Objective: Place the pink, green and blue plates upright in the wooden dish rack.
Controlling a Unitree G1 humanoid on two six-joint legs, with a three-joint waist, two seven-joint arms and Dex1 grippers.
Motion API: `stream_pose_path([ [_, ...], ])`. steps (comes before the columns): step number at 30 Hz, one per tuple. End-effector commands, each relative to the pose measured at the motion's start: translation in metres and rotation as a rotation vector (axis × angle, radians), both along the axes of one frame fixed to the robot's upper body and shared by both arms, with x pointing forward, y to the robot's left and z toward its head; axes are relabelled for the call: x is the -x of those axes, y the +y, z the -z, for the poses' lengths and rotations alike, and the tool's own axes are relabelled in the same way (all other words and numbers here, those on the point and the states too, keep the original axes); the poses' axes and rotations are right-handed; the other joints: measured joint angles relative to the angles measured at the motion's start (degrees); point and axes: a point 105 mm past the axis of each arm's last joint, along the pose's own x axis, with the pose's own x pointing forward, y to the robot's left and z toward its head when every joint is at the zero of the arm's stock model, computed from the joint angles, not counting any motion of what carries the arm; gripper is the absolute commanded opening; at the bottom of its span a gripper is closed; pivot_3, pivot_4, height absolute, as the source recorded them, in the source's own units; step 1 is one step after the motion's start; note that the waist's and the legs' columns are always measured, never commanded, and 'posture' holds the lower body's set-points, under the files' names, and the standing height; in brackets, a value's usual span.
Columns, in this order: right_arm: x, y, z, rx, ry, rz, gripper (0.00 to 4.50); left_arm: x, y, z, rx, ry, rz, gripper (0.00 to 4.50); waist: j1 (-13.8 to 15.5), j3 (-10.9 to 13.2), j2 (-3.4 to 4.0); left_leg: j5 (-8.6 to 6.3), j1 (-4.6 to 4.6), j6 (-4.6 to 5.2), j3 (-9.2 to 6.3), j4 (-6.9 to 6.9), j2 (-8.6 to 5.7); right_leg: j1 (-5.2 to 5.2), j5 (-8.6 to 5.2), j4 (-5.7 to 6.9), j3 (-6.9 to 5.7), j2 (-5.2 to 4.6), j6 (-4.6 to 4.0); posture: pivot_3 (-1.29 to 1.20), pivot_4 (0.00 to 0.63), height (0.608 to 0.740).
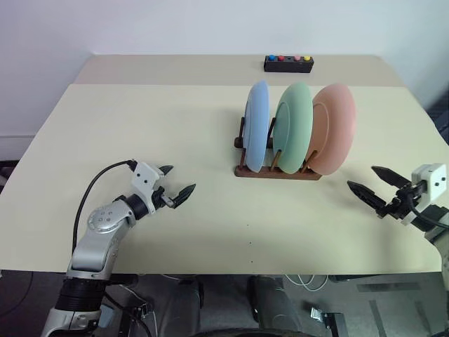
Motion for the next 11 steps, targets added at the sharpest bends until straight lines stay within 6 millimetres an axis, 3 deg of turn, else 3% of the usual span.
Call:
stream_pose_path([
  [1,-0.005,-0.001,-0.002,-0.001,-0.036,-0.010,4.31,0.000,0.013,-0.009,-0.023,-0.053,-0.047,4.50,0.1,0.0,0.01,0.00,0.00,0.00,0.00,0.00,0.00,0.00,0.00,0.00,0.00,0.00,0.00,0.00,0.150,0.730],
  [11,-0.019,0.001,-0.004,-0.014,-0.061,-0.021,4.31,0.003,0.015,-0.013,-0.007,-0.072,-0.069,4.50,0.0,0.0,0.01,0.00,0.02,0.00,0.00,0.01,0.00,0.02,0.01,0.03,0.01,0.00,0.02,0.00,0.150,0.730],
])
